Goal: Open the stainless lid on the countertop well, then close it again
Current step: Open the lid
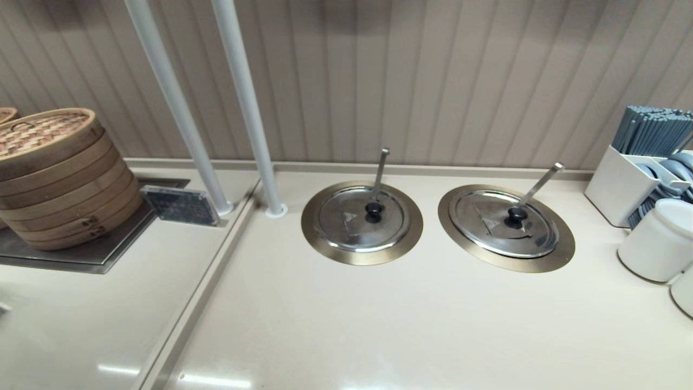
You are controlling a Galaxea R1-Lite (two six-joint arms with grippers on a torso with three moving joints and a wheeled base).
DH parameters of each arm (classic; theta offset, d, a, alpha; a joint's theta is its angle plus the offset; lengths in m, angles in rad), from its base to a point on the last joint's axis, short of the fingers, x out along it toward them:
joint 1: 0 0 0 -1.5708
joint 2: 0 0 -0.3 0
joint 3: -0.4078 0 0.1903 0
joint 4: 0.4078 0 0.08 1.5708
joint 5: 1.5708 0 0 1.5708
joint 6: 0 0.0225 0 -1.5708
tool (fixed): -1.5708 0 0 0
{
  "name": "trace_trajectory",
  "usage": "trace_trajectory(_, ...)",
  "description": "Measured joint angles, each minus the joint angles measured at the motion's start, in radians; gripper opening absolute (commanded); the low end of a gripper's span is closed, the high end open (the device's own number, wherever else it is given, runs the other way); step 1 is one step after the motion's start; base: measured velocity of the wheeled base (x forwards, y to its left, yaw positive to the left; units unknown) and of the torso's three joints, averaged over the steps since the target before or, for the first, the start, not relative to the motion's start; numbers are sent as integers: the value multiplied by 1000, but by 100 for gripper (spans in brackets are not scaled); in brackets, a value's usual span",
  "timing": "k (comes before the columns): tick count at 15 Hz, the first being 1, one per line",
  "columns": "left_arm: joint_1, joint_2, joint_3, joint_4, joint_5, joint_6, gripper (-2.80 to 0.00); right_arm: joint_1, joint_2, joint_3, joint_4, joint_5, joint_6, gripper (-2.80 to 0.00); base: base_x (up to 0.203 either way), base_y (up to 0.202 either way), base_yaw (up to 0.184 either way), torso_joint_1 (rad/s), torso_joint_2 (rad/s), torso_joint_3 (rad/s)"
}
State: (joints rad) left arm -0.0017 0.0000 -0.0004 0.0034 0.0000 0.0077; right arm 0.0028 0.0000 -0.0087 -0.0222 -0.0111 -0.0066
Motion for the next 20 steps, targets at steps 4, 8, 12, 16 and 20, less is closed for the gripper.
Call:
trace_trajectory(4, 0, 0, 0, 0, 0, 0, -280, 0, 43, -184, 18, -4, 1, -280, 0, 0, 0, 0, 0, 0)
trace_trajectory(8, 0, 0, 0, 0, 0, -1, -280, 3, 290, -373, 47, -4, 10, -280, 0, 0, 0, 0, 0, 0)
trace_trajectory(12, 0, 0, 0, 0, 0, 0, -280, -1, 683, -502, 69, -11, 32, -280, 0, 0, 0, 0, 0, 0)
trace_trajectory(16, 0, 0, 0, 0, 0, 0, -280, -23, 1120, -670, 67, -64, 117, -280, 0, 0, 0, 0, 0, 0)
trace_trajectory(20, 0, 0, 0, 0, 0, 0, -280, 0, 1454, -768, -92, -83, 142, -280, 0, 0, 0, 0, 0, 0)
